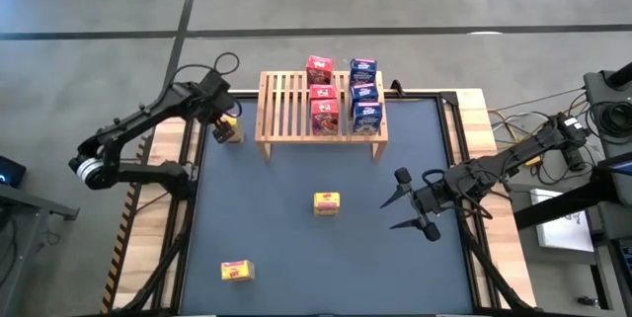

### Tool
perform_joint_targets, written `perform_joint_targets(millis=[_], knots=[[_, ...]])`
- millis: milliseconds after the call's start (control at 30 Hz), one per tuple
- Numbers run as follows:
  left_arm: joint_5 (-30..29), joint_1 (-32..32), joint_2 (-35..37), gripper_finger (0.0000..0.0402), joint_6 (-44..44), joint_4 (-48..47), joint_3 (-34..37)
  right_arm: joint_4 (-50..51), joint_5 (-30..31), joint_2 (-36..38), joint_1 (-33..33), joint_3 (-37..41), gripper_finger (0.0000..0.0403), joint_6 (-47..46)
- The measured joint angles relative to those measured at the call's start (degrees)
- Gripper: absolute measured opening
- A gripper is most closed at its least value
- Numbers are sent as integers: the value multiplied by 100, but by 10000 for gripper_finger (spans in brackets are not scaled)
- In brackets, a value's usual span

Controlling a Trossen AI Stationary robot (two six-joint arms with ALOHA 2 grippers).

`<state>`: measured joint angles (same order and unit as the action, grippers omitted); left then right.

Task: Stack cereal on shelf
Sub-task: Put the top left yellow cereal box on the shelf

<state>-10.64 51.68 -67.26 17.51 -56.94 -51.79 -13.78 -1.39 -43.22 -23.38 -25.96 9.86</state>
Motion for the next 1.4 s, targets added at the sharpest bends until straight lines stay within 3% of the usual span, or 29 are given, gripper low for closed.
perform_joint_targets(millis=[167, 367, 567, 767, 967, 1267, 1400], knots=[[153, -2, 8, 296, 70, 121, 189, 0, 0, 0, 2, 0, 244, 75], [526, 61, 11, 255, 103, 198, 400, 4, 0, 0, 2, 0, 244, 68], [582, 70, 35, 209, 28, 202, 365, 4, 0, 0, 2, 0, 244, 68], [861, 70, 122, 197, -94, 193, 132, 4, 0, 0, 2, 0, 244, 35], [988, 65, 303, 198, -200, -241, -557, 28, 0, 0, 4, 0, 244, 22], [991, 59, 367, 198, -313, -1027, -2286, 52, -2, 0, 2, 0, 244, 22], [1254, 13, 298, 198, -434, -1035, -2882, 52, -2, 0, 3, 1, 244, 22]])
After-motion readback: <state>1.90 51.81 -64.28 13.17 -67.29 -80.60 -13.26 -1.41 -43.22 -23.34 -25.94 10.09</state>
